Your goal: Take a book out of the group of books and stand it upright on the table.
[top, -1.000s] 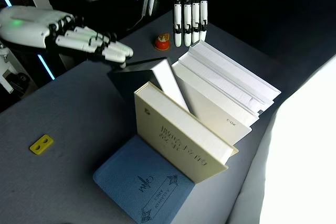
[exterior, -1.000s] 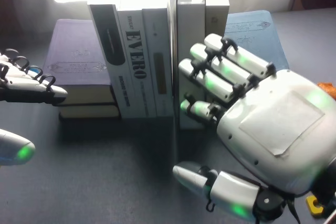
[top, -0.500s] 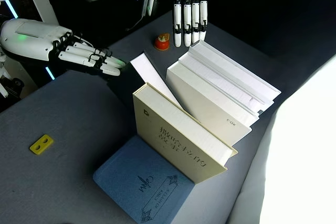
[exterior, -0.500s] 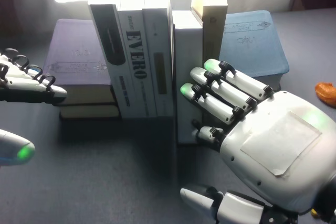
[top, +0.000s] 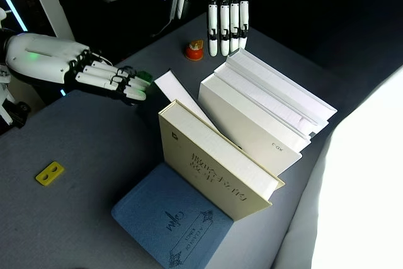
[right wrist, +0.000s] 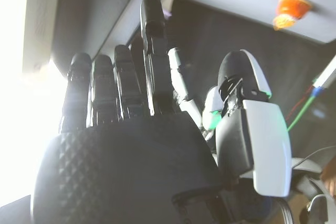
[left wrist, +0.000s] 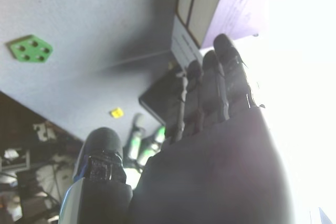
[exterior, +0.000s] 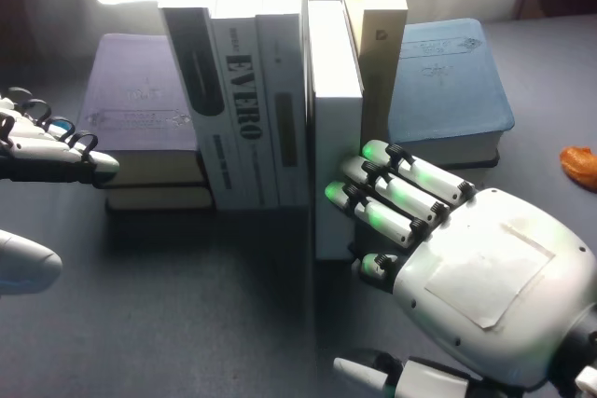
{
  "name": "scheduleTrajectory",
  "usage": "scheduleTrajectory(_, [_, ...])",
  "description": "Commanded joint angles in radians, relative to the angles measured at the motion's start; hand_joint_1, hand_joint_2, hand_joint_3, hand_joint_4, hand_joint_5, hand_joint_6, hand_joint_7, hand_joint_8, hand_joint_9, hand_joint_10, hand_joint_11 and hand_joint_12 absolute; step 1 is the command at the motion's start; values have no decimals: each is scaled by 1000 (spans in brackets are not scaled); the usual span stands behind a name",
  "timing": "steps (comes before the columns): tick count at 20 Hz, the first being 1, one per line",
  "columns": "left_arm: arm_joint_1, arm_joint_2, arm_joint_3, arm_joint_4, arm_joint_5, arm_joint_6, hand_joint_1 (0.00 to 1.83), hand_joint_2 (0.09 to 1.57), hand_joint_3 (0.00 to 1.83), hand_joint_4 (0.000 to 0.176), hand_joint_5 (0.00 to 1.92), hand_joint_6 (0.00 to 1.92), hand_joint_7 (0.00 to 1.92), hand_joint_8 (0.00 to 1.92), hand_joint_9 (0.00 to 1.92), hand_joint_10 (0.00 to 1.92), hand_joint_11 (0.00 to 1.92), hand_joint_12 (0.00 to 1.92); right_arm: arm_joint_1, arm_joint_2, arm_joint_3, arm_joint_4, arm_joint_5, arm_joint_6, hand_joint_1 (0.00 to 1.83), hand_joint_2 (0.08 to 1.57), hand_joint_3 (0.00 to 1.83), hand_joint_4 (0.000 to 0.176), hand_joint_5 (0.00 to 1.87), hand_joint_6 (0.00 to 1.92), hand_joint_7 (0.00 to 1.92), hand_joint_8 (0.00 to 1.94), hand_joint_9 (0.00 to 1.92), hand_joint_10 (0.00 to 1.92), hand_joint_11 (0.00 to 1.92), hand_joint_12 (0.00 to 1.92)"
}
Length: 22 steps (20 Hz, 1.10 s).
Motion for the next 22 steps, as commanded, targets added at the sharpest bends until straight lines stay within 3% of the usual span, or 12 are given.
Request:
scheduleTrajectory(1, [-9, 1, 5, 9, 77, -1, 0, 1293, 1, 39, 89, 3, 144, 1, 105, 0, 0, 558, 0, 2, 3, -46, 93, 0, 0, 1231, 3, 1, 775, 29, 93, 3, 0, 0, 0, 0])
scheduleTrajectory(3, [-9, 1, 5, 9, 77, -1, 0, 1292, 0, 41, 71, 0, 116, 0, 77, 2, 0, 491, -7, -1, 3, -47, 90, 0, 0, 1232, 3, 0, 777, 29, 103, 6, 7, 3, 0, 0])
scheduleTrajectory(10, [-9, 1, 6, 9, 77, -1, 0, 1291, 1, 31, 77, 3, 125, 3, 106, 8, 0, 594, -52, -6, -19, -83, 92, -15, 0, 1236, 4, 0, 772, 21, 135, 13, 12, 3, 0, 0])
scheduleTrajectory(14, [-8, 1, 7, 9, 77, -1, 0, 1294, 1, 35, 86, 3, 143, 3, 115, 5, 0, 611, -78, 5, -31, -83, 93, -23, 0, 1237, 4, 0, 765, 17, 155, 17, 27, 9, 0, 0])
scheduleTrajectory(20, [-8, 1, 9, 9, 77, -1, 0, 1287, 0, 34, 107, 2, 187, 4, 164, 11, 0, 678, -68, 103, -95, -83, 104, -30, 0, 1239, 3, 0, 705, 3, 197, 19, 87, 26, 46, 25])
scheduleTrajectory(21, [-9, 0, 9, 9, 77, -1, 0, 1290, 0, 24, 165, 11, 279, 13, 276, 30, 0, 925, -64, 122, -107, -83, 104, -30, 0, 1230, 3, 0, 449, 8, 241, 7, 186, 33, 1, 457])
scheduleTrajectory(22, [-9, 0, 9, 9, 77, -1, 0, 1290, 0, 24, 165, 11, 279, 13, 276, 30, 0, 925, -60, 146, -122, -83, 104, -33, 0, 1230, 3, 0, 449, 8, 241, 7, 186, 33, 1, 457])
